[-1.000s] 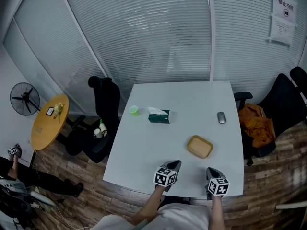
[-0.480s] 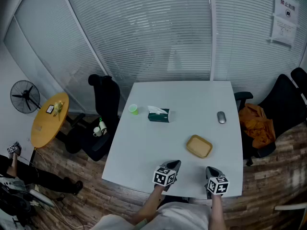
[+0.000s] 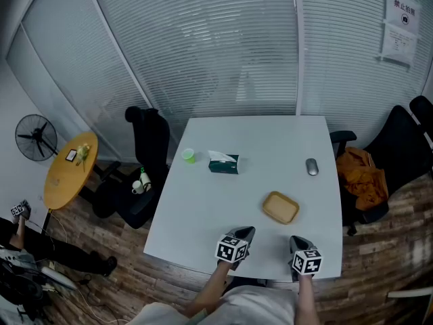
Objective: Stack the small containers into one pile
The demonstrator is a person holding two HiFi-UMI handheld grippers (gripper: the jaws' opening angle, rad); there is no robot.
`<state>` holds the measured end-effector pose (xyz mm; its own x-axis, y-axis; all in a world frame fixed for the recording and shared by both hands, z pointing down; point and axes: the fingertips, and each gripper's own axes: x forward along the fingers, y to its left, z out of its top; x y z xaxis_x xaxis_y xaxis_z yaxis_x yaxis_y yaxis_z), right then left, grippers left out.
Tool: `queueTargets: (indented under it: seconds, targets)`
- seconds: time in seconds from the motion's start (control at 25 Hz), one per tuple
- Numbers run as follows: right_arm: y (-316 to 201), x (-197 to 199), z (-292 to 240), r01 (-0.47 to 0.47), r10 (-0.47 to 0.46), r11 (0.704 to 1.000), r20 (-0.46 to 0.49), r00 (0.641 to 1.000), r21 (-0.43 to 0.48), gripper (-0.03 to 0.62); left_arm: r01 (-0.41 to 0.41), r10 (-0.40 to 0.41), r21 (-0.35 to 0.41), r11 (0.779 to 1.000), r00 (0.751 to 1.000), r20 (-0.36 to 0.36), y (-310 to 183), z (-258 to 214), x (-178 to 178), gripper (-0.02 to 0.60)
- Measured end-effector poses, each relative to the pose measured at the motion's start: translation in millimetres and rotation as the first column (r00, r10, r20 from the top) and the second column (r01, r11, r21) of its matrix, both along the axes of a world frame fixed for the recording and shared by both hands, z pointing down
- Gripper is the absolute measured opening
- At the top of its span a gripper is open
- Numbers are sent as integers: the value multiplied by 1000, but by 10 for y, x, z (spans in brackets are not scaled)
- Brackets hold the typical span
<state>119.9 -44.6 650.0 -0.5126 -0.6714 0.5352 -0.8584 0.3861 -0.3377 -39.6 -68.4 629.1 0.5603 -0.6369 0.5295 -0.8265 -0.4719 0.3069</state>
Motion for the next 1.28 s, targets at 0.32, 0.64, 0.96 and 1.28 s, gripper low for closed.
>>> queueTargets:
  seconds: [0.32, 0.64, 0.96, 1.28]
  targets:
    - [12, 10, -5, 5, -5, 1000, -1, 1000, 4, 0, 0, 0, 7, 1000, 1000, -3, 6, -30, 23, 2]
    - [-2, 59, 7, 7, -7, 1000, -15, 1000, 0, 0, -6, 6, -4, 1000, 1000, -11, 10, 14, 68, 2]
    - [-8, 53, 22, 5, -5, 1000, -15, 1000, -4, 0, -15, 15, -15, 1000, 1000, -14, -2, 43, 86, 2]
    - [-8, 32, 37, 9, -9, 1000, -18, 1000, -8, 0, -23, 22, -24, 999, 1000, -16, 9, 75, 102, 2]
